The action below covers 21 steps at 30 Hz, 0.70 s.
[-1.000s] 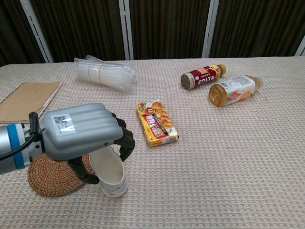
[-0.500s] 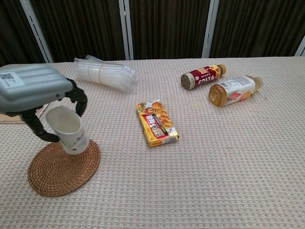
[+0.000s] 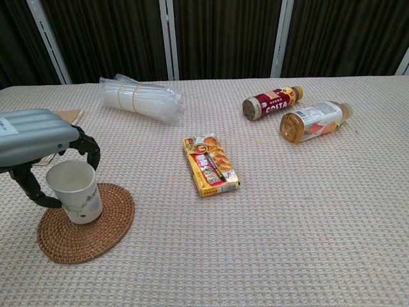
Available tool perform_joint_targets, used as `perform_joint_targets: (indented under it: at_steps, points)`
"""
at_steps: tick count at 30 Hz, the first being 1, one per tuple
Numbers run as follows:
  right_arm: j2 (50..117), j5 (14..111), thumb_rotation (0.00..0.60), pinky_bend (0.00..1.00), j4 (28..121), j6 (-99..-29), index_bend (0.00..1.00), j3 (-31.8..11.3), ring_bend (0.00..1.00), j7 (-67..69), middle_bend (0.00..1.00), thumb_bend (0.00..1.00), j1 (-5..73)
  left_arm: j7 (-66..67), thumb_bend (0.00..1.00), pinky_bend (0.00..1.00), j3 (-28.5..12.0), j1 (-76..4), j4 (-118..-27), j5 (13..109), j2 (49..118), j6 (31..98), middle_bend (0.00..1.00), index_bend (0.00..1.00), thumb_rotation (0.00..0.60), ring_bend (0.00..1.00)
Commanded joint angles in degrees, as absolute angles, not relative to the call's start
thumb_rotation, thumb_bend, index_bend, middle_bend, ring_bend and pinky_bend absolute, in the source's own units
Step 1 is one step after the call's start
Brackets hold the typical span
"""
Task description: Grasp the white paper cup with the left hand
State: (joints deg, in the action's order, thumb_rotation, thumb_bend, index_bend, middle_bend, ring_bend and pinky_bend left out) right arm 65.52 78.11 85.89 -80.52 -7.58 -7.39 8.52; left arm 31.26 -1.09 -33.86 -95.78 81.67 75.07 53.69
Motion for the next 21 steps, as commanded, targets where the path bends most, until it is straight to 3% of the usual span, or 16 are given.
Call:
perform_joint_targets:
  at_steps: [1, 3, 5, 10, 15, 21]
  points:
    - [65.4, 78.1, 0.6, 0.0, 85.9, -80.6, 0.0, -7.6, 0.0, -7.2, 0.0, 0.0, 8.5, 31.2, 0.0, 0.29, -0.8, -34.0, -96.0, 81.7, 75.3, 53.6, 0.13, 0.21, 0.6, 0.12]
    - [65.4, 78.1, 0.6, 0.0, 85.9, -80.6, 0.0, -7.7, 0.0, -7.0, 0.0, 0.0, 8.4, 31.4, 0.0, 0.18, -0.5, -33.9, -96.6, 81.5, 74.9, 53.6, 0.02, 0.06, 0.6, 0.01]
    - [65.2, 78.1, 0.6, 0.0, 86.0, -80.7, 0.0, -7.6, 0.0, -6.9, 0.0, 0.0, 8.4, 33.0, 0.0, 0.14, -0.2, -33.6, -98.3, 80.5, 73.8, 53.8, 0.0, 0.0, 0.6, 0.0]
    - [64.9, 78.4, 0.6, 0.0, 86.5, -81.2, 0.0, -7.5, 0.0, -6.9, 0.0, 0.0, 8.1, 34.3, 0.0, 0.08, 0.0, -32.3, -103.9, 80.5, 70.4, 56.9, 0.0, 0.0, 0.6, 0.0]
    - [64.2, 79.1, 0.6, 0.0, 87.8, -81.9, 0.0, -7.2, 0.0, -6.4, 0.0, 0.0, 7.7, 31.7, 0.0, 0.05, 0.8, -26.2, -110.5, 84.2, 63.7, 68.3, 0.0, 0.0, 0.6, 0.0]
    - [63.9, 80.6, 0.6, 0.0, 88.6, -81.8, 0.0, -6.4, 0.0, -5.9, 0.0, 0.0, 7.5, 23.1, 0.0, 0.0, 1.0, -17.4, -107.8, 84.4, 61.6, 81.9, 0.0, 0.0, 0.6, 0.0]
